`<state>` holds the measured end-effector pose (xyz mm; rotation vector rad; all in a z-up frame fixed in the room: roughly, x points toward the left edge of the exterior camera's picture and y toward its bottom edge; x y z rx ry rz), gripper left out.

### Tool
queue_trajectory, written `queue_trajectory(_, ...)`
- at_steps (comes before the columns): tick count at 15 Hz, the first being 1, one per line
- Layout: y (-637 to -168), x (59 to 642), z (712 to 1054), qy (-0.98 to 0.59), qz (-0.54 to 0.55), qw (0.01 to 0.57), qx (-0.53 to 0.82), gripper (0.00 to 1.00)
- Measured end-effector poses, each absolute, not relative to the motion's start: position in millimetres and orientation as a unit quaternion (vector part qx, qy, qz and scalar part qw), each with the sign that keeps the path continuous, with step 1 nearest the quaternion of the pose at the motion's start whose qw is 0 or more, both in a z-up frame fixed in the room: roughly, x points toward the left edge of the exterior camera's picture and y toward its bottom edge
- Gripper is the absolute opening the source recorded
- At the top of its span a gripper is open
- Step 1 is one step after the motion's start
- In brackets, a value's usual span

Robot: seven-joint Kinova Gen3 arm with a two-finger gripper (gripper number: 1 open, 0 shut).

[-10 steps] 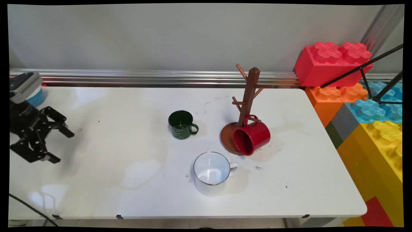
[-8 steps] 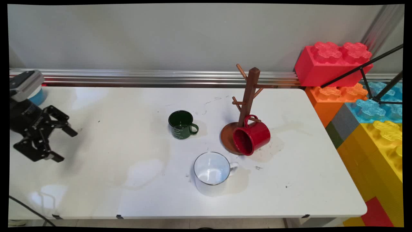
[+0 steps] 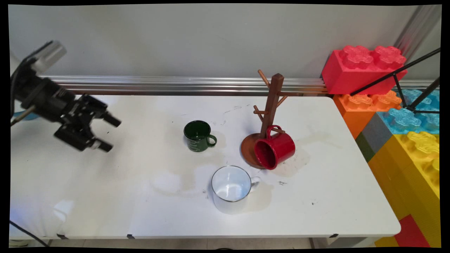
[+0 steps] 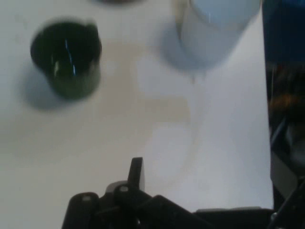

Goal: Pick up the red mug from the rack

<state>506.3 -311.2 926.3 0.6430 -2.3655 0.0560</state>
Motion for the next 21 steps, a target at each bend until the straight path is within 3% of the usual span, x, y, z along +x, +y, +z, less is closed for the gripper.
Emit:
queue_trajectory(4, -320.5, 485.8, 941.9, -0.88, 0.028, 0.397, 0.258, 1.0)
queue_trajectory(9, -325.7, 461.5, 950.4, -0.865, 0.035, 0.43, 0.257, 1.0)
queue_trajectory(21, -343.3, 306.9, 944.9, -0.844, 0.017, 0.386, 0.372, 1.0)
